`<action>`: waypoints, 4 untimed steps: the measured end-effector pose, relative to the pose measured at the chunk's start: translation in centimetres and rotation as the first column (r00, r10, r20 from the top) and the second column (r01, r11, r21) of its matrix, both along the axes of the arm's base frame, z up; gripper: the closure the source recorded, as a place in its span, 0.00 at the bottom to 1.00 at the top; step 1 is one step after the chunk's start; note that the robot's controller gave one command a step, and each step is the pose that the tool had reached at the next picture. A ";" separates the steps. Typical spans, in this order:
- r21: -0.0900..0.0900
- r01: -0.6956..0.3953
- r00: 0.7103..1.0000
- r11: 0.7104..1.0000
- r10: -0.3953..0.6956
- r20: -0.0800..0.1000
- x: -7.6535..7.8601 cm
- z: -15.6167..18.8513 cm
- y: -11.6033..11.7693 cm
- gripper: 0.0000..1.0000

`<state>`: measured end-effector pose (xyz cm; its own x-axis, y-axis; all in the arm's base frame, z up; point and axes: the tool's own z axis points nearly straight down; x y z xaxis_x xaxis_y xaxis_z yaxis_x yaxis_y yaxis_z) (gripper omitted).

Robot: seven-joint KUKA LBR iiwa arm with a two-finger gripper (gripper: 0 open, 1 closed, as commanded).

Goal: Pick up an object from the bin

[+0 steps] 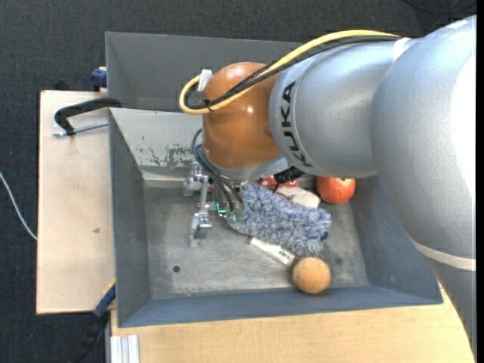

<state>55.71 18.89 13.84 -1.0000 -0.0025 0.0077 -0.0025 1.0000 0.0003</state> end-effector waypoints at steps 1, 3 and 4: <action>0.001 0.002 1.000 1.000 -0.002 0.006 0.1 0.5 -0.1 0.00; 0.003 0.102 0.995 0.995 -0.102 0.011 2.3 -4.7 -5.9 0.00; 0.000 -0.038 0.999 0.999 0.038 0.009 3.0 -4.9 -12.0 0.00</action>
Offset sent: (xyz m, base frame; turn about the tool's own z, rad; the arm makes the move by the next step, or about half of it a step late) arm 0.0289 -0.0825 -0.0684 0.1388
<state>58.67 6.91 8.93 -0.9992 -0.0409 -0.0011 -0.0409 0.9992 0.0003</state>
